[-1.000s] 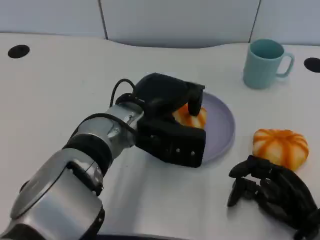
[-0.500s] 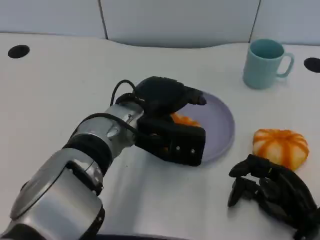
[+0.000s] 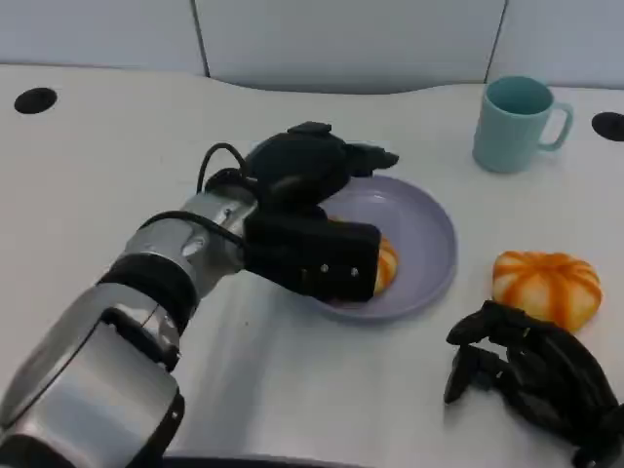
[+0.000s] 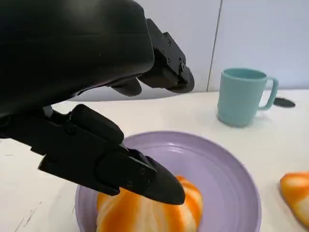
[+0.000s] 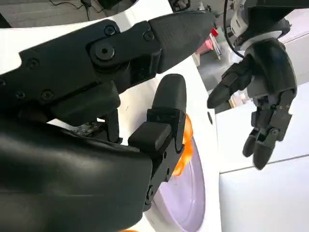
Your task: Grasp the bread from the table and place it into the plate.
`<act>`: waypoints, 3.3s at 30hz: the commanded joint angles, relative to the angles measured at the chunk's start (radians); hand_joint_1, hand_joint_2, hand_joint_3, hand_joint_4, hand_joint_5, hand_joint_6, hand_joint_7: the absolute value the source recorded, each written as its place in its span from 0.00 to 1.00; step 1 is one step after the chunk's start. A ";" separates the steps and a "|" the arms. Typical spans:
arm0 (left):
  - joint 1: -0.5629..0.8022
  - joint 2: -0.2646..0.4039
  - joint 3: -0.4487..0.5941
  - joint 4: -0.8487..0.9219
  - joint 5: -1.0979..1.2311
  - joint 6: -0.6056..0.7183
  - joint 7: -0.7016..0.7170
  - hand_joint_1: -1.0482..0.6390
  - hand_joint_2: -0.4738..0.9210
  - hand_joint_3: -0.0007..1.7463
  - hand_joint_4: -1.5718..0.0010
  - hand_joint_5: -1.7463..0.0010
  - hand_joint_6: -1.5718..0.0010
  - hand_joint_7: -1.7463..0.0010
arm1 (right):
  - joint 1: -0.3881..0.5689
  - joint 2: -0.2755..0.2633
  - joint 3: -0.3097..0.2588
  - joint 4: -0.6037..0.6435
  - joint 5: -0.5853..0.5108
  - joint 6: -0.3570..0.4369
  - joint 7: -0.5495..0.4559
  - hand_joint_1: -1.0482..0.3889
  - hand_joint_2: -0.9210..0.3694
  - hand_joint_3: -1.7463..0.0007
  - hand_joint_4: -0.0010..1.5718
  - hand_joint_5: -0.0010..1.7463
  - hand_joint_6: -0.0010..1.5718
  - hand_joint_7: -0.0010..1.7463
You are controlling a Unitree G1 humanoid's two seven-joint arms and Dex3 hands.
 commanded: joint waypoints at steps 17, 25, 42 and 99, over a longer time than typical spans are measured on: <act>0.210 0.121 0.333 -0.141 -0.434 -0.194 -0.411 0.16 1.00 0.07 1.00 0.54 0.77 0.98 | 0.009 -0.013 -0.014 0.055 -0.005 0.034 -0.004 0.35 0.00 0.96 0.42 0.81 0.45 0.52; 0.342 0.135 0.454 -0.234 -0.603 -0.201 -0.538 0.16 1.00 0.12 1.00 0.57 0.78 0.98 | -0.002 -0.009 -0.036 0.082 0.003 0.023 0.019 0.37 0.00 0.95 0.41 0.80 0.45 0.50; 0.662 0.124 0.612 -0.521 -0.849 -0.175 -0.665 0.14 1.00 0.15 0.89 0.53 0.72 0.96 | -0.004 -0.015 -0.033 0.075 -0.020 0.015 -0.002 0.36 0.00 0.94 0.40 0.81 0.47 0.46; 1.024 -0.037 0.772 -0.755 -1.131 0.157 -0.793 0.27 1.00 0.02 0.73 0.00 0.80 0.11 | -0.017 -0.018 -0.040 0.101 -0.036 -0.031 -0.023 0.35 0.00 0.94 0.41 0.77 0.49 0.47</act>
